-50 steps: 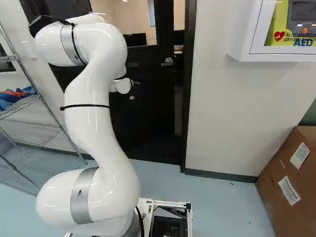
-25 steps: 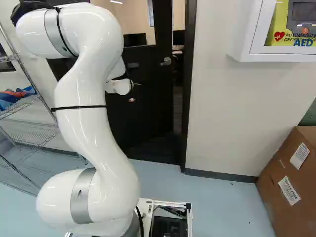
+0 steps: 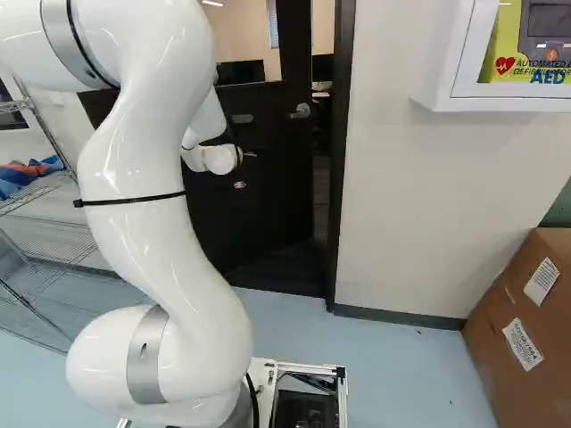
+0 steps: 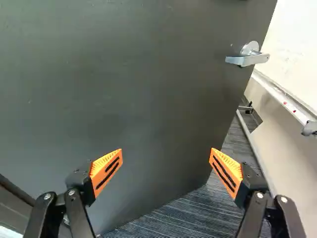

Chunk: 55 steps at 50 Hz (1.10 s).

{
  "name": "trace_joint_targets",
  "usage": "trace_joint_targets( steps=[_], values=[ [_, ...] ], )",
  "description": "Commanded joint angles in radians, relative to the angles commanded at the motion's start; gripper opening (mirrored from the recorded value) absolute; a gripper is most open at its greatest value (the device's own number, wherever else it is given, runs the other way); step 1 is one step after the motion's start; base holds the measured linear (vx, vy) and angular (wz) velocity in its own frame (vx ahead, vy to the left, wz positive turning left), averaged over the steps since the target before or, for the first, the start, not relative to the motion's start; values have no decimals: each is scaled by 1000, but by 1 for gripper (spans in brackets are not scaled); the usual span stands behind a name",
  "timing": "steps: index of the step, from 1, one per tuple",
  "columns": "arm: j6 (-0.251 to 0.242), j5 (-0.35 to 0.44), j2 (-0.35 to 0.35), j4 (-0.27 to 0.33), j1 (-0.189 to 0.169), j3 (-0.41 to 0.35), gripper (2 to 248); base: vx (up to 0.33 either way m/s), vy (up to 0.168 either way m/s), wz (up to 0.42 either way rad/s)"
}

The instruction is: Open the door and move inside

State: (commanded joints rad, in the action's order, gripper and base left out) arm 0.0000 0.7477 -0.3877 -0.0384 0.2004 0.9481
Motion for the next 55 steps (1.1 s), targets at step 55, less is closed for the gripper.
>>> trace_joint_targets(
  steps=[55],
  values=[
    [0, 0, 259, 176, -78, -301, 247, 0, 0, 0]
  ],
)
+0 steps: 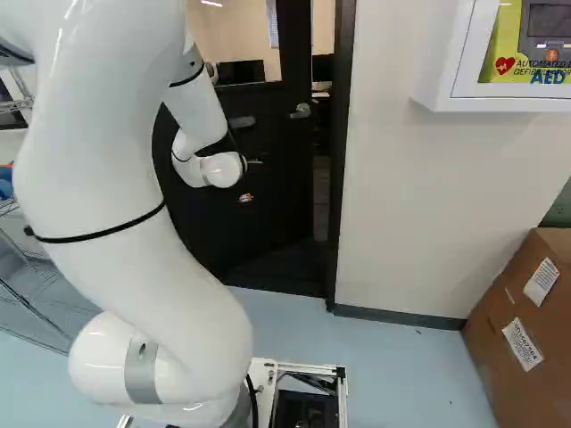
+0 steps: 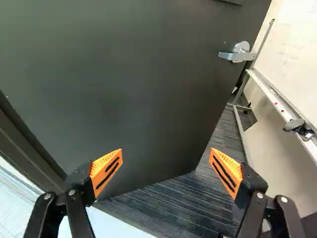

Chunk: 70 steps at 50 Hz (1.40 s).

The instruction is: Open the door and move inside

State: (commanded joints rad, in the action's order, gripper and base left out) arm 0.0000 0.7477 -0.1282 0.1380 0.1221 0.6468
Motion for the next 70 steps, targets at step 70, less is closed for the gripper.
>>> trace_joint_targets(
  steps=[70],
  values=[
    [0, 0, 332, -69, -169, -329, 247, 0, 0, 0]
  ],
)
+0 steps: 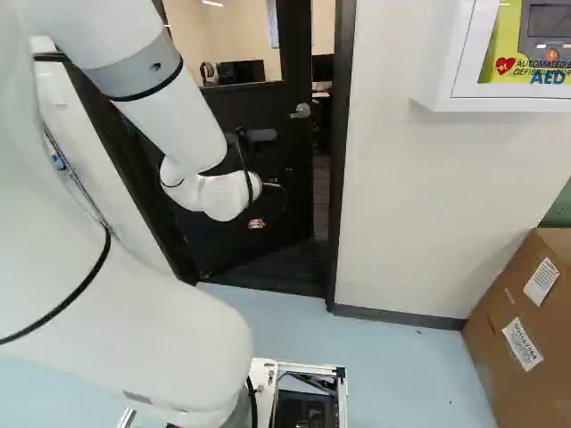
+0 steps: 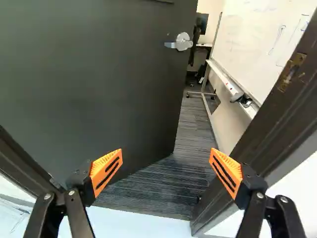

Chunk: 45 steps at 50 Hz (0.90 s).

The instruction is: Open the door and move inside

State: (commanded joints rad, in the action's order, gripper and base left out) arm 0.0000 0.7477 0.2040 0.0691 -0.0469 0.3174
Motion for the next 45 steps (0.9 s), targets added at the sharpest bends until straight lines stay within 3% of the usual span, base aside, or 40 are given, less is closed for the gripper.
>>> trace_joint_targets(
  steps=[14, 45],
  values=[
    [0, 0, 26, 0, -35, -23, 247, 0, 0, 0],
    [0, 0, 27, 0, -38, -24, 247, 0, 0, 0]
  ],
)
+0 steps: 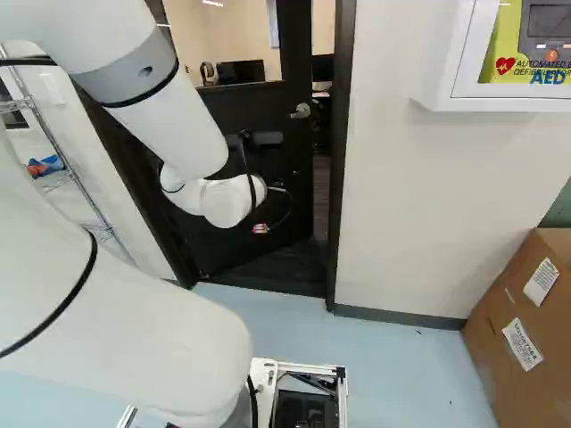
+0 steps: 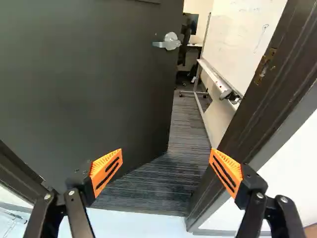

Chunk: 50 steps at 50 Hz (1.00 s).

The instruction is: Open the door and move inside

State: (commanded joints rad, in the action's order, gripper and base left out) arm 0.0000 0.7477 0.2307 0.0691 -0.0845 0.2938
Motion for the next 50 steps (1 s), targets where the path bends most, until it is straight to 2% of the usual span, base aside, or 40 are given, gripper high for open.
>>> trace_joint_targets(
  steps=[50],
  values=[
    [0, 0, 0, 0, 0, 0, 247, 42, 21, 16]
  ],
)
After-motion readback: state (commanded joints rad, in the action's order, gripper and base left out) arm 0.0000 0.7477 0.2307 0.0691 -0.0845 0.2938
